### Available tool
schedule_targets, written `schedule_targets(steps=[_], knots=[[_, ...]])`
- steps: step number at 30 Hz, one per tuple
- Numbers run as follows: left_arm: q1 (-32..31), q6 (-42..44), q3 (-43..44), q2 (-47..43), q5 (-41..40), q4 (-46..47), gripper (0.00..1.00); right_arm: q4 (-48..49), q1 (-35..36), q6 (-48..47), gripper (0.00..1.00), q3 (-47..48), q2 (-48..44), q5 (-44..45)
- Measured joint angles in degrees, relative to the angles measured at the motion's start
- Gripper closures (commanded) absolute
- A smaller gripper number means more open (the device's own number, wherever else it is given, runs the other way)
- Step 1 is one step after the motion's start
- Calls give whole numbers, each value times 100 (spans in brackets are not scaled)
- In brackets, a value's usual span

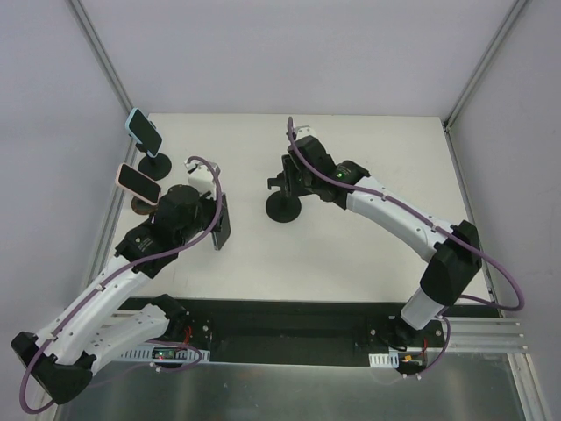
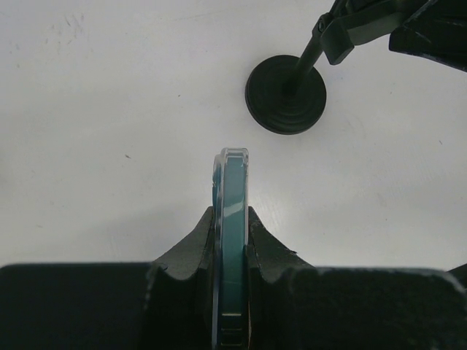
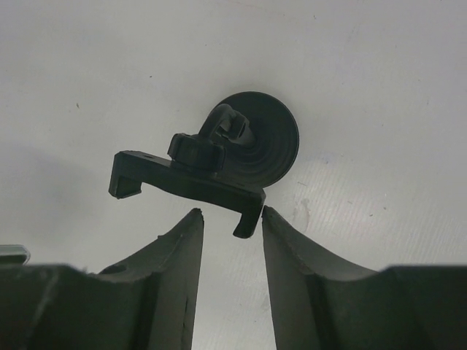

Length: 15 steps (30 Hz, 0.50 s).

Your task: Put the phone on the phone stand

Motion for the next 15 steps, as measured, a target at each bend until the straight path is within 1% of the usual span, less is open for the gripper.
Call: schedule_targets(steps=[5, 8, 9, 14, 15], knots=[[144, 9, 0, 76, 13, 11, 100, -109, 0, -76, 63, 31, 48, 13], [186, 22, 0, 76, 17, 26, 100, -188, 0, -125, 68, 151, 149, 17], [186, 24, -2, 83, 22, 37, 100, -208, 0, -149, 72, 181, 177, 31], [186, 39, -2, 186, 72, 59, 100, -238, 0, -225, 75, 197, 205, 114], [210, 44, -9, 219, 96, 59, 100, -240, 0, -234, 77, 197, 205, 131]])
